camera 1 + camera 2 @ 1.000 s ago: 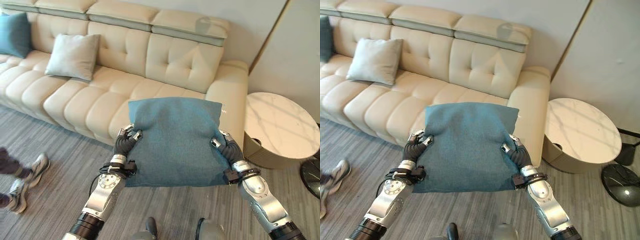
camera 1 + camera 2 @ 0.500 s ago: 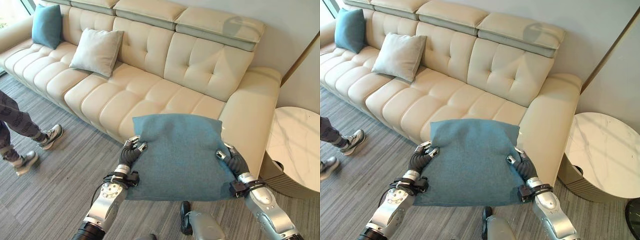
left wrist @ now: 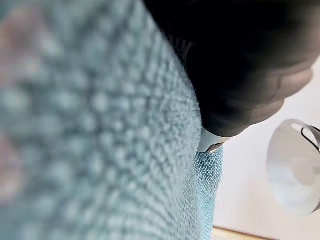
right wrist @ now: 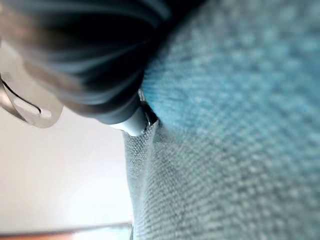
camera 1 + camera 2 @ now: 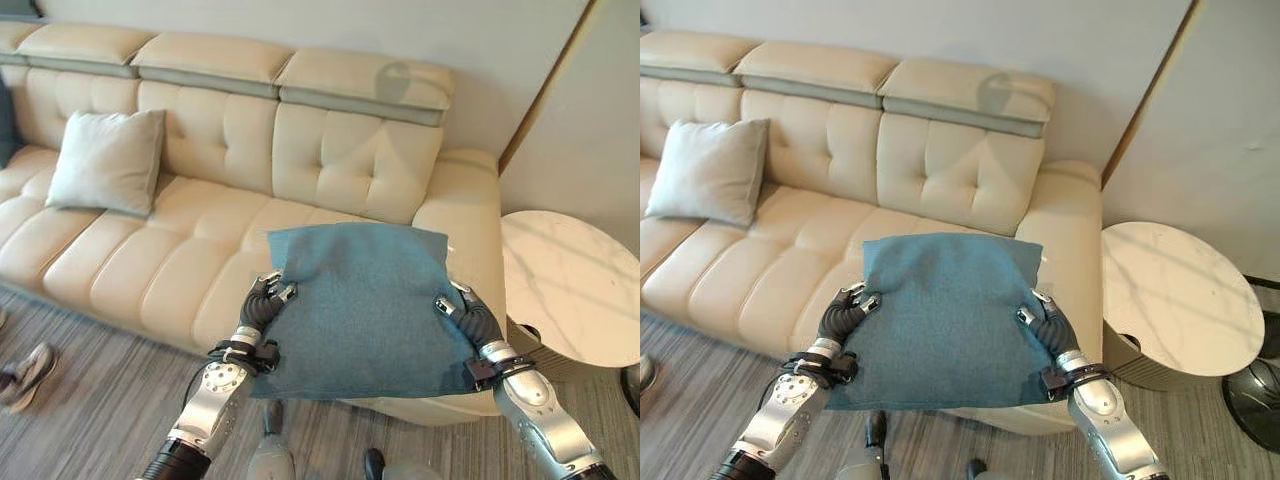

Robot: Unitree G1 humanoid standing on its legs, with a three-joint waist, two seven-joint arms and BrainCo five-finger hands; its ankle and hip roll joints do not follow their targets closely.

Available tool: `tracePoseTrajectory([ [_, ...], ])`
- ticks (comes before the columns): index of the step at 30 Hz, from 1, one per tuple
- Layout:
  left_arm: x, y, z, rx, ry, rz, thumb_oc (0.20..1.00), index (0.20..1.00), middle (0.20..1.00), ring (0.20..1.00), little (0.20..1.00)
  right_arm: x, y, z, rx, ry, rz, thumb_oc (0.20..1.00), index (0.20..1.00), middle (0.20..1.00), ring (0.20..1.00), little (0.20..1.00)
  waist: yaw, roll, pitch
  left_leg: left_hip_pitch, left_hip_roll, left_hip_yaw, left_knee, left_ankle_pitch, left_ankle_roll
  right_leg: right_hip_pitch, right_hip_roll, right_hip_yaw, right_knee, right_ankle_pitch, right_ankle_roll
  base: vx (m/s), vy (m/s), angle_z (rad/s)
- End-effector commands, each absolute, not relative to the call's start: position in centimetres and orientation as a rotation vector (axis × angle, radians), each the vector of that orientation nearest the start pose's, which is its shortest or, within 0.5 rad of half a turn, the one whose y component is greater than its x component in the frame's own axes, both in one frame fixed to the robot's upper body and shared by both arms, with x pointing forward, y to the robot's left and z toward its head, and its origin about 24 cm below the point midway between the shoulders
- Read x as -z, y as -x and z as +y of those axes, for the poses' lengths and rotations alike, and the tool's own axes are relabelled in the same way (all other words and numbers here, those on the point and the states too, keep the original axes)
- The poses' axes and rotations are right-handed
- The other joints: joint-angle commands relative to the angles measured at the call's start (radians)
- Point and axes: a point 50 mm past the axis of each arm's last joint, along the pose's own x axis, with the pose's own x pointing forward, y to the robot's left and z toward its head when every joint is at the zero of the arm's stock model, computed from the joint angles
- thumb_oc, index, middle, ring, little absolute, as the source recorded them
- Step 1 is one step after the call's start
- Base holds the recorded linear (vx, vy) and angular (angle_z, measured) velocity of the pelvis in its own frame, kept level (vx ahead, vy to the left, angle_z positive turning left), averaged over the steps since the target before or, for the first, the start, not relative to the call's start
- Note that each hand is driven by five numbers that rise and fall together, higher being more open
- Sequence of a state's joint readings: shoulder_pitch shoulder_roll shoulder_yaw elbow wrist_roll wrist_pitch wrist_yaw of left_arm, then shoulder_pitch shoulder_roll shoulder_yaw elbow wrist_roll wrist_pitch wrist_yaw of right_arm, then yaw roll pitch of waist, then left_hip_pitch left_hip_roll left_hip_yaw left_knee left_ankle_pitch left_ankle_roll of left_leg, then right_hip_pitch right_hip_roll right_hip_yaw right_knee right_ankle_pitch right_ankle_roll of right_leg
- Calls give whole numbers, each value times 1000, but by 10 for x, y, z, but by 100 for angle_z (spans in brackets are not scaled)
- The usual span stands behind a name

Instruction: Pick up all the scattered cushions and arrange them neatly on the sofa.

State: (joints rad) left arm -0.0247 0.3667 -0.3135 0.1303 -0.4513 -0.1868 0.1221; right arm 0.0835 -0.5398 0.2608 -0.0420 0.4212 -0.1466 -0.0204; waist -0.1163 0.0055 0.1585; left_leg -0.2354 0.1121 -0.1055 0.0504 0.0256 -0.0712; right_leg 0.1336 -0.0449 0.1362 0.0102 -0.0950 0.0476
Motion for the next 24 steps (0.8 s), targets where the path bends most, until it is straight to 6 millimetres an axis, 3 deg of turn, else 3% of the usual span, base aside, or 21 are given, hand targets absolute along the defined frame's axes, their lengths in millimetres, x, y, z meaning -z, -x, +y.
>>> tracePoseTrajectory([
  [1, -81, -257, 126, 287, 147, -252, 200, 200, 200, 200, 200, -99, -240, -146, -399, -7, -313, 200, 200, 200, 200, 200, 17, -40, -20, 104, -20, 79, 28, 14, -46, -51, -26, -2, 75, -24, 37, 322, 315, -80],
  [2, -81, -256, 128, 292, 125, -252, 200, 200, 200, 200, 200, -99, -240, -141, -417, -16, -316, 200, 200, 200, 200, 200, 19, -39, -29, 121, -37, 100, 39, -18, -19, -55, -54, 24, 89, -11, 55, 321, 316, -76],
  [3, -81, -256, 128, 292, 124, -252, 200, 200, 200, 200, 200, -99, -240, -141, -417, -17, -316, 200, 200, 200, 200, 200, 22, -40, -29, 123, -38, 104, 39, -19, -18, -55, -55, 27, 89, -12, 56, 278, 306, -92],
  [6, -86, -258, 140, 260, 95, -275, 200, 200, 200, 200, 200, -108, -247, -125, -472, -23, -356, 200, 200, 200, 200, 200, 42, -44, -21, 165, -51, 193, 32, -52, 26, -133, -83, 46, 205, 70, 97, 153, 265, -61],
  [8, -87, -259, 144, 238, 88, -280, 200, 200, 200, 200, 200, -112, -250, -113, -494, -64, -378, 200, 200, 200, 200, 200, 51, -39, -15, 208, -61, 258, 9, -63, 43, -204, -94, -51, 267, 100, 105, 148, 281, -98],
  [10, -85, -259, 145, 231, 87, -273, 200, 200, 200, 200, 200, -113, -251, -111, -500, -66, -383, 200, 200, 200, 200, 200, 48, -40, -15, 227, -73, 264, -2, -68, 47, -220, -77, -72, 266, 95, 97, 129, 180, -82],
  [12, -82, -258, 148, 214, 85, -261, 200, 200, 200, 200, 200, -115, -253, -110, -513, -61, -390, 200, 200, 200, 200, 200, 40, -44, -23, 263, -109, 271, -32, -81, 56, -250, 1, -127, 183, 64, 69, 185, 165, -15],
  [15, -82, -262, 152, 186, 75, -265, 200, 200, 200, 200, 200, -119, -258, -109, -497, -87, -402, 200, 200, 200, 200, 200, 52, -54, -25, 272, -124, 269, -27, -90, 56, -215, -9, -182, 117, 57, 60, 120, 37, 18],
  [18, -79, -265, 153, 156, 81, -258, 200, 200, 200, 200, 200, -119, -261, -108, -478, -94, -405, 200, 200, 200, 200, 200, 59, -54, -33, 281, -130, 264, -37, -94, 58, -198, 5, -158, 90, 57, 51, 120, -10, 10],
  [20, -81, -266, 156, 140, 63, -269, 200, 200, 200, 200, 200, -123, -265, -103, -466, -125, -423, 200, 200, 200, 200, 200, 69, -50, -38, 285, -135, 270, -54, -96, 61, -187, -2, -185, 63, 63, 50, 74, -29, 9],
  [23, -90, -276, 158, 109, 43, -310, 200, 200, 200, 200, 200, -137, -274, -93, -457, -138, -477, 200, 200, 200, 200, 200, 78, -36, -37, 268, -139, 267, -86, -86, 61, -202, -1, -181, 27, 76, 50, -34, -28, -1],
  [24, -105, -287, 157, 94, 33, -365, 200, 200, 200, 200, 200, -152, -282, -85, -449, -134, -535, 200, 200, 200, 200, 200, 83, -26, -23, 232, -141, 272, -92, -77, 60, -237, -1, -173, 14, 88, 50, -109, -8, -1],
])
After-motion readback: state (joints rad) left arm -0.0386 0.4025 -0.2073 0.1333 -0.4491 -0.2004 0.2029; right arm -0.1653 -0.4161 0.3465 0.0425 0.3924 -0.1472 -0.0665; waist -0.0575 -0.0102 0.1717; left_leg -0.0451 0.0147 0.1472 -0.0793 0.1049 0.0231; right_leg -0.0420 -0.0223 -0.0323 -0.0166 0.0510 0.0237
